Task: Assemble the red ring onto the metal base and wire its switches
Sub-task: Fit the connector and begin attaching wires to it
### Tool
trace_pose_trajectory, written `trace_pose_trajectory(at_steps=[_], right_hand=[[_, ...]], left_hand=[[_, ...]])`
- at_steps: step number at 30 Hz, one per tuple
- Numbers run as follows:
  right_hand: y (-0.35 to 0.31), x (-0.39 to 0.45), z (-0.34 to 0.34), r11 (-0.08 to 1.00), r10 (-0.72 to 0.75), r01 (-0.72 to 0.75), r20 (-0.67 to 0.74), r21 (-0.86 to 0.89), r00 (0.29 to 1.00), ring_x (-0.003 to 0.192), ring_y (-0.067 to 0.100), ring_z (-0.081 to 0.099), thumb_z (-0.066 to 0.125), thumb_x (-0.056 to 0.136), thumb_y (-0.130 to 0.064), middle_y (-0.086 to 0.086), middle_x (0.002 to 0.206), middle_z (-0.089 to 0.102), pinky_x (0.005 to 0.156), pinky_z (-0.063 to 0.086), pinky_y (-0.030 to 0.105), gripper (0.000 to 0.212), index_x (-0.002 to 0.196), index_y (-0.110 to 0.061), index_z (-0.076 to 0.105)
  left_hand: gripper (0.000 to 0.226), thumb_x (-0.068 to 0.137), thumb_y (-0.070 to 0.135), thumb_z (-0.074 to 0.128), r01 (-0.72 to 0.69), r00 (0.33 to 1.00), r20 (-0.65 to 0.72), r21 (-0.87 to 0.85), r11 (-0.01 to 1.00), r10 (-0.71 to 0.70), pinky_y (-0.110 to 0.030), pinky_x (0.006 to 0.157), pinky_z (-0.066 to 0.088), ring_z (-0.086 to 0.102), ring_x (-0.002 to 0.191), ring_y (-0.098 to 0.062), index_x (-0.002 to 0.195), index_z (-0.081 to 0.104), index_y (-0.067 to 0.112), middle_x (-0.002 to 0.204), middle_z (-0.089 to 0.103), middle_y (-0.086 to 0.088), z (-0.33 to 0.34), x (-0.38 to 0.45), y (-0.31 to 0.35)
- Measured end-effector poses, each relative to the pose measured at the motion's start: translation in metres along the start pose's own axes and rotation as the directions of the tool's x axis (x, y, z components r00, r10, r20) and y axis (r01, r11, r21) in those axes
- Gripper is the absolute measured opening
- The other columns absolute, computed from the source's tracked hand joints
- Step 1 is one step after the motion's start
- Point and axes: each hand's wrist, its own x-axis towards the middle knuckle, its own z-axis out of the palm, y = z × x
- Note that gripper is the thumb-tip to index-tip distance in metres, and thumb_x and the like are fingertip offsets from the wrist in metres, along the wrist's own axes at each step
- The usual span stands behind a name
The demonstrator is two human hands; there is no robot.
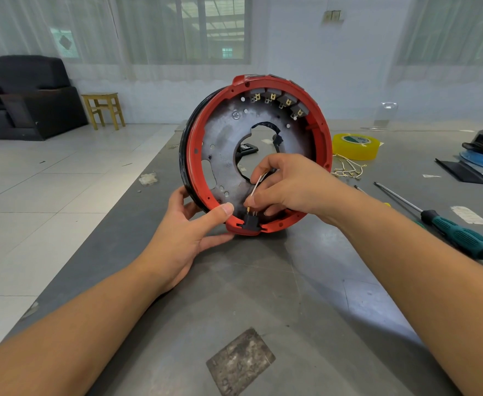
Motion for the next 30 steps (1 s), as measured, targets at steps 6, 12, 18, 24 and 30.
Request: trace_pose_trajectory(at_steps=[6, 12, 18, 24, 30], right_hand=[[-0.005, -0.003, 0.005, 0.998, -0.015, 0.015, -0.003, -0.053, 1.0, 0.064, 0.011, 0.071, 0.081, 0.08, -0.003, 0.006, 0.081, 0.078, 0.061, 0.06, 0.023, 0.031, 0.104, -0.01, 0.062], [-0.007, -0.005, 0.007, 0.994, -0.021, 0.021, -0.003, -0.111, 1.0, 0.073, 0.021, 0.076, 0.081, 0.08, -0.006, 0.001, 0.081, 0.079, 0.071, 0.064, 0.031, 0.033, 0.107, -0.011, 0.062], [-0.007, -0.005, 0.01, 0.983, -0.034, 0.03, -0.022, -0.179, 0.999, 0.06, 0.014, 0.072, 0.082, 0.079, -0.01, -0.006, 0.076, 0.077, 0.057, 0.059, 0.026, 0.03, 0.101, -0.017, 0.062], [-0.008, -0.005, 0.011, 0.982, -0.045, 0.04, -0.023, -0.186, 0.999, 0.06, 0.015, 0.071, 0.081, 0.079, -0.008, -0.003, 0.078, 0.078, 0.06, 0.059, 0.028, 0.03, 0.102, -0.014, 0.062], [-0.01, -0.004, 0.001, 0.992, -0.024, 0.016, -0.057, -0.124, 0.998, 0.081, 0.025, 0.077, 0.079, 0.086, -0.013, 0.004, 0.082, 0.079, 0.077, 0.064, 0.037, 0.024, 0.107, -0.015, 0.066]], left_hand=[[0.07, 0.07, 0.01, 0.088, 0.063, 0.998, 0.035, -0.104, 0.993, -0.059, -0.058, 0.076, 0.063, 0.076, 0.106, -0.032, 0.131, 0.055, 0.017, 0.124, 0.071, -0.009, -0.005, 0.0, 0.0], [0.069, 0.071, -0.005, 0.083, 0.099, 0.994, 0.08, -0.274, 0.957, -0.08, -0.065, 0.079, 0.061, 0.072, 0.116, -0.038, 0.133, 0.057, 0.011, 0.122, 0.068, -0.02, 0.0, -0.002, 0.0], [0.051, 0.073, -0.006, 0.079, 0.09, 0.996, 0.055, -0.323, 0.942, -0.076, -0.062, 0.079, 0.062, 0.074, 0.112, -0.036, 0.119, 0.064, 0.011, 0.113, 0.072, -0.014, 0.002, -0.002, 0.0], [0.061, 0.073, -0.005, 0.08, 0.09, 0.996, 0.044, -0.322, 0.943, -0.08, -0.061, 0.08, 0.062, 0.073, 0.115, -0.037, 0.128, 0.061, 0.011, 0.116, 0.072, -0.014, 0.002, -0.003, 0.0], [0.072, 0.073, -0.006, 0.081, 0.089, 0.995, 0.06, -0.329, 0.94, -0.074, -0.061, 0.08, 0.062, 0.073, 0.116, -0.037, 0.138, 0.057, 0.014, 0.128, 0.068, -0.022, 0.003, -0.003, 0.0]])
